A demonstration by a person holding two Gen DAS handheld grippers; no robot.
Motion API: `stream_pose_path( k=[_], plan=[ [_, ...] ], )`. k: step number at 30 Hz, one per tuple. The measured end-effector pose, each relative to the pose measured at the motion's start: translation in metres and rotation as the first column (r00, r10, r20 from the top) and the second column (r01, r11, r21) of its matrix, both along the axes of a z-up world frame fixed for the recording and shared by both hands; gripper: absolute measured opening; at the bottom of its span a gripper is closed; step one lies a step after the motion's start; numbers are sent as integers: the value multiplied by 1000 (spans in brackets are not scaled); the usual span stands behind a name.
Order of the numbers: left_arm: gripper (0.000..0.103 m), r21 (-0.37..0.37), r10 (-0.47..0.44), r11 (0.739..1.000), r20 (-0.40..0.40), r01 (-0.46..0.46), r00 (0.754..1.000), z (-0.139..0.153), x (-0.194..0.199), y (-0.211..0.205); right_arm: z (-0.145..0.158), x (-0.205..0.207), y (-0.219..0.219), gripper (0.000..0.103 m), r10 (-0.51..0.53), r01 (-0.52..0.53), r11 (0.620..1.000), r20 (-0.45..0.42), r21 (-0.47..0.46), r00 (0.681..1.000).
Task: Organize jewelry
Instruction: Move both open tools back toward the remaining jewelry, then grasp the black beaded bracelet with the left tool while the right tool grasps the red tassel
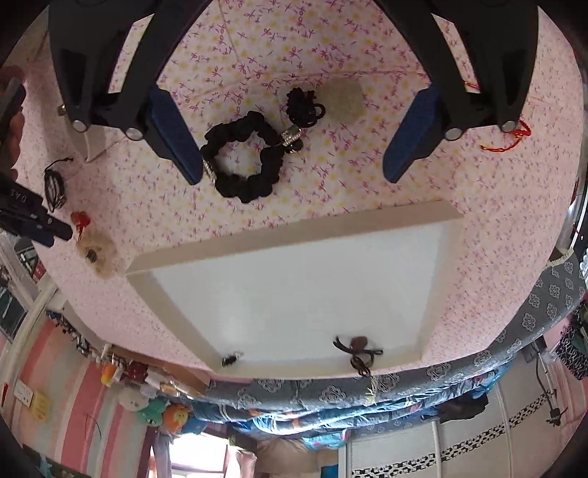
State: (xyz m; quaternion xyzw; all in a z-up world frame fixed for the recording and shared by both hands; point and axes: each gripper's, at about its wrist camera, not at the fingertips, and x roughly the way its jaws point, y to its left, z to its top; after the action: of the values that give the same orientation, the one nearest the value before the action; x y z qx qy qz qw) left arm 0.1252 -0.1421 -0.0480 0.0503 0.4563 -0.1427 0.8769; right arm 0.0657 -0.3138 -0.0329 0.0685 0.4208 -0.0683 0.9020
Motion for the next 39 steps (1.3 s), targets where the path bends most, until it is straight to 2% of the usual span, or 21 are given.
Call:
stream_pose_path(
  k=[7,11,19,25,27,29,31,33,34,39],
  plan=[
    [93,-3,-17,1000,-9,17,1000,-10,2,-6,-7,1,-6,67,-9,9,1000,-6,-4,1000],
    [81,7,-38,999,-44,39,998,-21,8,-11,-13,4,-6,67,-10,10,1000,-22,-3,1000],
    [75,12,-37,999,-70,37,997,-31,15,-13,-24,9,-7,67,-7,8,1000,-55,21,998],
    [64,31,-49,998,-66,51,997,-35,17,-16,-32,12,-6,66,10,-7,999,-76,43,997],
    [57,32,-53,998,-61,55,997,-35,17,-17,-32,12,-5,66,13,-10,999,-76,43,997],
    [44,25,-63,998,-60,65,996,-34,16,-18,-33,11,-4,66,15,-11,999,-78,45,997],
    [42,30,-63,997,-56,65,996,-34,15,-18,-34,11,-5,66,13,-9,999,-81,48,997],
    [34,17,-68,997,-58,69,996,-33,15,-18,-36,12,-5,65,9,-5,999,-83,52,997],
    [26,3,-75,997,-66,75,995,-33,15,-17,-36,12,-5,64,9,-5,999,-81,52,997],
    [24,4,-80,997,-59,80,995,-33,13,-19,-35,15,-3,51,13,-12,1000,-62,19,998]
  ],
)
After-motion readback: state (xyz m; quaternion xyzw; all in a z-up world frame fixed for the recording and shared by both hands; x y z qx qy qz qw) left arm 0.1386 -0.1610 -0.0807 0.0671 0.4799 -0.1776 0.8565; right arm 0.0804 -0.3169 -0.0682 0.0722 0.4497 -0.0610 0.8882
